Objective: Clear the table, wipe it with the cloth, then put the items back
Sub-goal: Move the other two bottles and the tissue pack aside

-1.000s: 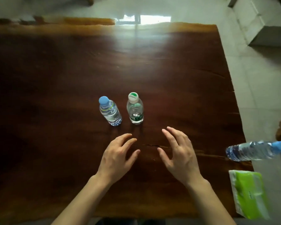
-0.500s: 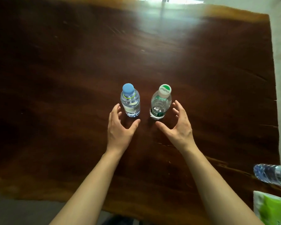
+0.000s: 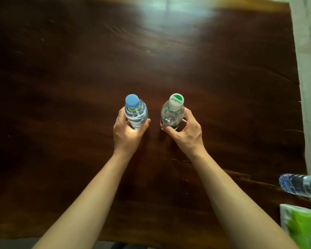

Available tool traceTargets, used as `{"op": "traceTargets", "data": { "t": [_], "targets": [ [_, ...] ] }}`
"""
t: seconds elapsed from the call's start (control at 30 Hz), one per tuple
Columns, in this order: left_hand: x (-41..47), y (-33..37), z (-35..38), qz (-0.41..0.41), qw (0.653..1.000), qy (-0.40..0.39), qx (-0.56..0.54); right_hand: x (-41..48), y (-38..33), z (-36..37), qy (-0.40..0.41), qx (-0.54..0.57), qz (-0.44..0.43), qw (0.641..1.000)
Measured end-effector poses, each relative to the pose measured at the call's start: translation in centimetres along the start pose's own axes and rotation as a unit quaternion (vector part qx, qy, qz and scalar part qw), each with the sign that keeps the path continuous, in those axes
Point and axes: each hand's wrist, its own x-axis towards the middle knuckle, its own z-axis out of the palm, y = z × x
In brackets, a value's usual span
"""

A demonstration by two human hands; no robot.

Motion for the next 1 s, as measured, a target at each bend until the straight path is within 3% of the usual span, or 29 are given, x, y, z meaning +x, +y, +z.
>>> {"op": "traceTargets", "data": {
  "t": [0.23, 0.47, 0.73, 1.0],
  "targets": [
    [0.3, 0.2, -0.5, 0.010, 1.000, -0.007, 0.021, -1.1, -0.9, -0.6, 0.063, 0.020, 0.020, 0.998],
    [0.9, 3.9, 1.1, 0.048, 0.997, -0.061, 0.012, -2.9, -2.2, -4.6, 0.152, 0.043, 0.031, 0.987],
    [1.5, 11.6, 8.7, 0.127, 0.979, -0.155, -0.028, -5.4, -1.2, -12.7, 0.282, 0.055, 0.060, 0.956],
    [-1.1, 17.9, 19.3, 0.172, 0.942, -0.281, -0.066, -7.2, 2.9, -19.5, 0.433, 0.041, 0.101, 0.895]
  ]
}}
